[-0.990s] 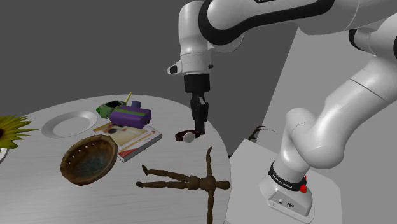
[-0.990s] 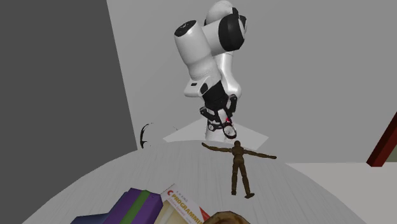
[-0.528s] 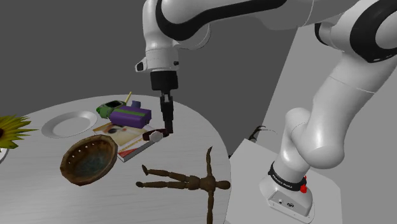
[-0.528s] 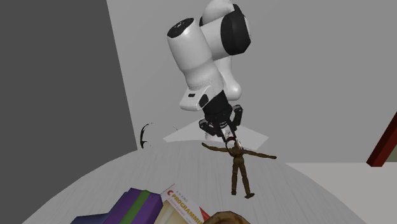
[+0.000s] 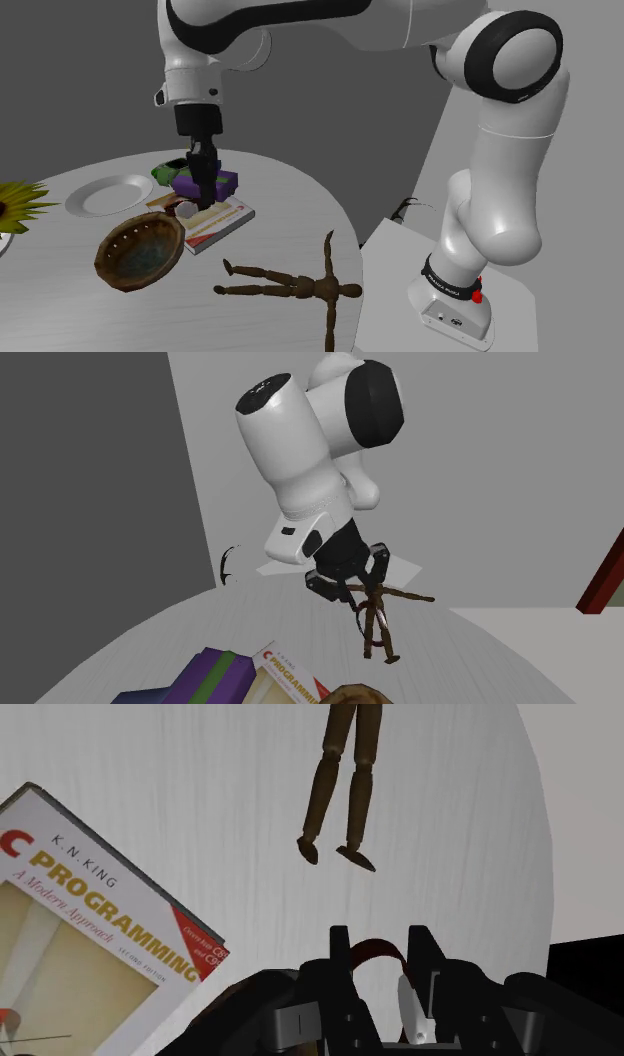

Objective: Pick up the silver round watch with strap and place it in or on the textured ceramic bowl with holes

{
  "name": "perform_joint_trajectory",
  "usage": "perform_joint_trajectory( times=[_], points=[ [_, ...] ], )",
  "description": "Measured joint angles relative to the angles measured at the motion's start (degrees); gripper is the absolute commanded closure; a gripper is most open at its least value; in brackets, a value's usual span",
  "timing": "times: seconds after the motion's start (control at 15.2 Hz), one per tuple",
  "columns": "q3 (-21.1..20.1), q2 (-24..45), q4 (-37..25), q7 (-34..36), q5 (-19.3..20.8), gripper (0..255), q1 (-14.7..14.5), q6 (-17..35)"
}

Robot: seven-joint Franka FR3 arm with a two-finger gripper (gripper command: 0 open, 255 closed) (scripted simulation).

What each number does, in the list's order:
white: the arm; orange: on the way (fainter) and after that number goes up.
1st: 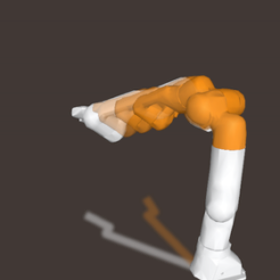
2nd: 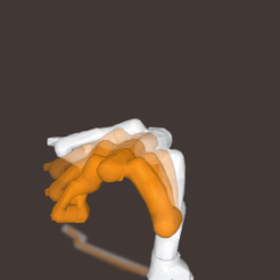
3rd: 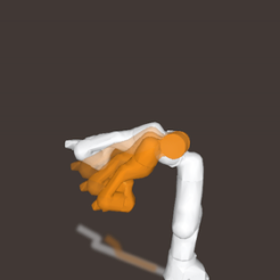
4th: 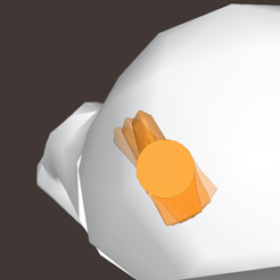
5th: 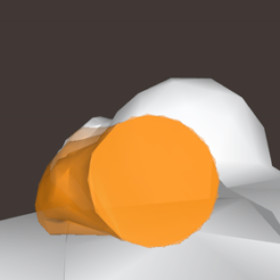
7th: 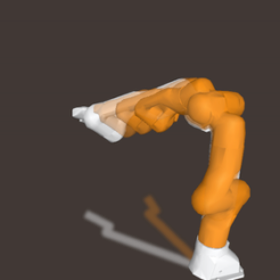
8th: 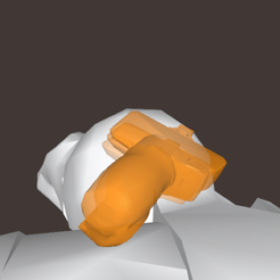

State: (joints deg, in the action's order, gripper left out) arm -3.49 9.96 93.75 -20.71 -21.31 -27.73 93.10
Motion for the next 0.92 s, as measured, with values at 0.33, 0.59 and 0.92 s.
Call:
perform_joint_trajectory(
  times=[0.33,0.59,0.92],
  points=[
    [-0.66,13.13,-18.85,3.43,0.79,255,-0.95,-4.83],
    [-1.09,27.76,-42.29,6.74,1.61,255,-1.35,-13.01],
    [-1.03,29.53,-41.92,6.23,1.77,255,-1.69,-10.96]
  ],
)
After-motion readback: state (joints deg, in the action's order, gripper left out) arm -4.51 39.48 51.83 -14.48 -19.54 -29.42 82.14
